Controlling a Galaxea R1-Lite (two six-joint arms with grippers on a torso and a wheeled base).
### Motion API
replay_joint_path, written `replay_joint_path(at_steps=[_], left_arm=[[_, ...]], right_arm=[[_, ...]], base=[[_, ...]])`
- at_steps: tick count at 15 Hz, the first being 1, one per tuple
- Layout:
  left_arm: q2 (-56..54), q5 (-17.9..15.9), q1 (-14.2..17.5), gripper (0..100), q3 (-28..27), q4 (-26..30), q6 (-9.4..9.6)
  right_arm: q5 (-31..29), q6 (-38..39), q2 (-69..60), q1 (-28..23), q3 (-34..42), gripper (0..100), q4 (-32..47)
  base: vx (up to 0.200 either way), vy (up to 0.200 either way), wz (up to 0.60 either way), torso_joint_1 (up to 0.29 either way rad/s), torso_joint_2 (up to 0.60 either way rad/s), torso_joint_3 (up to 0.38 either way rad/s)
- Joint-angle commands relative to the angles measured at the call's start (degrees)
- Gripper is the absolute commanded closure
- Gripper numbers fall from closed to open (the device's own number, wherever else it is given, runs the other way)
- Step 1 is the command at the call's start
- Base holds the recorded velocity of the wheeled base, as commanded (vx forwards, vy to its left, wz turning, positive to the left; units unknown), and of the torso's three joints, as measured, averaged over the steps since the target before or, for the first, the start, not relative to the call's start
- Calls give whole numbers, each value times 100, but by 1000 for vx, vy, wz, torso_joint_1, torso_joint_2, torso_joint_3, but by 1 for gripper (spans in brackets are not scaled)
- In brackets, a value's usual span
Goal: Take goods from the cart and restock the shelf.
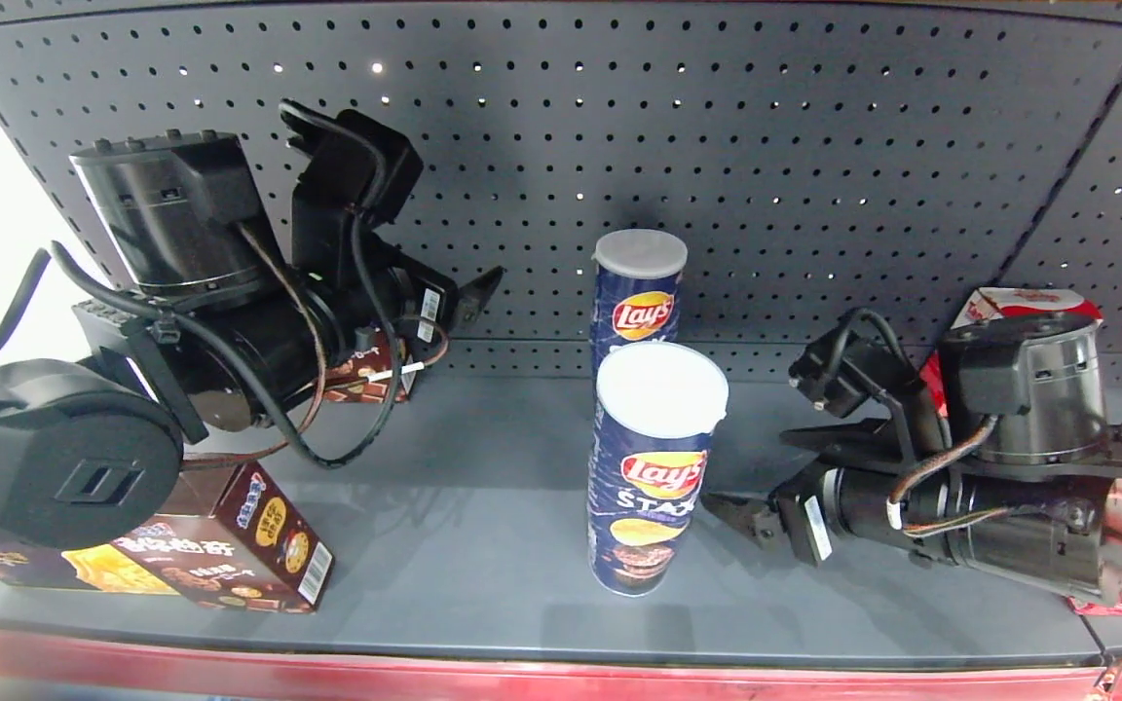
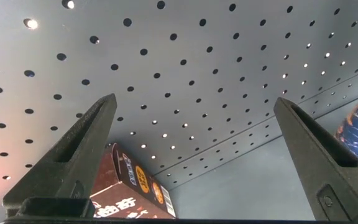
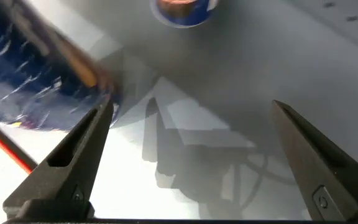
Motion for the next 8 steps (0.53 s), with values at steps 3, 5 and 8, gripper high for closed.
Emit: replay_joint_path(at_steps=[3,5,8], left_arm=[[-841,-5,0,0,524,70,1],[-1307,-5,0,0,796,97,10],[-1992,4,-18,0,1104,440,28]], right_arm=[[-8,2,-1990,-1343,571,0,-47],[-69,2,-2606,-1440,835,0,-56],[-307,-33,-3247,-1370,1133,0,-47]], base=[[0,0,0,0,0,0],[0,0,0,0,0,0],[0,0,0,0,0,0]])
